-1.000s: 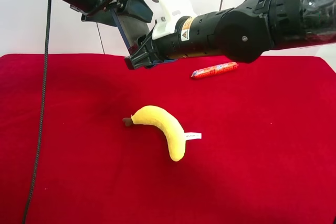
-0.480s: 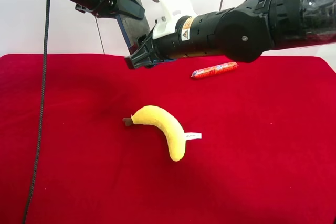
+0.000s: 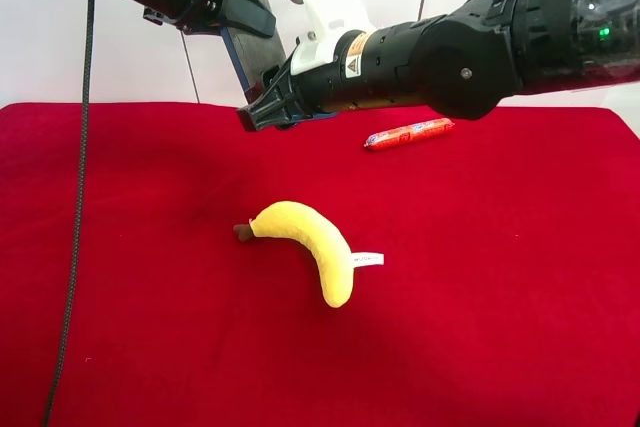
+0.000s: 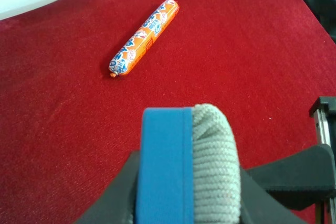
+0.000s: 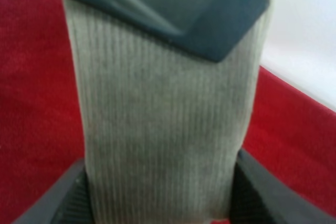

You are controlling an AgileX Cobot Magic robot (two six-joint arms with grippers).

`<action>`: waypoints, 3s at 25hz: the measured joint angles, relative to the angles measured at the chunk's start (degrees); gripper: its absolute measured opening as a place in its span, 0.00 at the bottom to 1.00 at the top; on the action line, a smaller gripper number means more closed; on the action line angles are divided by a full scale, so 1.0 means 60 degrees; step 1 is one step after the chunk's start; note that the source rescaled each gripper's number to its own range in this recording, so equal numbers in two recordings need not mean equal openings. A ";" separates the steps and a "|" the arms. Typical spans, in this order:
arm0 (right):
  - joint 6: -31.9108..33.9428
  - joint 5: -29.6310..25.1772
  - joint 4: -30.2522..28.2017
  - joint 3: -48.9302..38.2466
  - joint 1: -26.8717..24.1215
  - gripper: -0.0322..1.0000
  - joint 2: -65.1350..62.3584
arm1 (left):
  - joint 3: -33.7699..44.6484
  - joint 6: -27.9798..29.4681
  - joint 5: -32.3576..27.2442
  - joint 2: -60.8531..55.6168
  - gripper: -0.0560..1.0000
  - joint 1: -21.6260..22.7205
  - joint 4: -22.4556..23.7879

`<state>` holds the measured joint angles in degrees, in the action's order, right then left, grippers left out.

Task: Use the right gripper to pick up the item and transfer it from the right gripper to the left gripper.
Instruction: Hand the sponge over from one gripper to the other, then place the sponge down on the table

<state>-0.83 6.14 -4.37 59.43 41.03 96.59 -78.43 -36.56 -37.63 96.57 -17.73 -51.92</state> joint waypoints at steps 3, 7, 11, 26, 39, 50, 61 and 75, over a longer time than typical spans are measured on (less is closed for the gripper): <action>0.0000 0.0000 0.0000 0.0000 0.0000 0.03 0.0000 | 0.0000 0.0000 0.0000 0.0000 0.07 0.0000 0.0000; 0.0000 0.0000 0.0000 0.0000 0.0000 0.03 0.0000 | 0.0000 0.0000 0.0000 0.0000 0.07 0.0000 0.0000; 0.0009 0.0000 0.0000 0.0000 0.0000 0.03 0.0000 | 0.0000 0.0000 0.0000 0.0000 0.07 0.0000 0.0000; 0.0084 -0.0036 0.0000 0.0000 0.0000 0.87 0.0000 | 0.0000 0.0010 0.0022 0.0000 0.07 0.0000 -0.0024; 0.0084 -0.0058 0.0000 0.0000 0.0000 0.99 0.0000 | 0.0000 0.0010 0.0042 0.0000 0.07 0.0000 -0.0034; 0.0066 -0.3503 0.0000 0.0000 0.0000 0.99 -0.2315 | 0.0000 0.0010 0.0069 0.0000 0.07 0.0000 -0.0034; -0.0009 -0.8877 -0.0314 0.0000 0.0000 1.00 -0.5258 | 0.0000 0.0010 0.0133 0.0000 0.07 0.0000 -0.0034; 0.0653 -1.0525 -0.0519 -0.3008 0.0000 1.00 -1.0508 | 0.0000 0.0010 0.0220 0.0000 0.07 0.0000 -0.0051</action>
<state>3.09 -57.01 -7.49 41.38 41.03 33.54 -78.43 -36.50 -36.31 96.57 -17.73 -52.22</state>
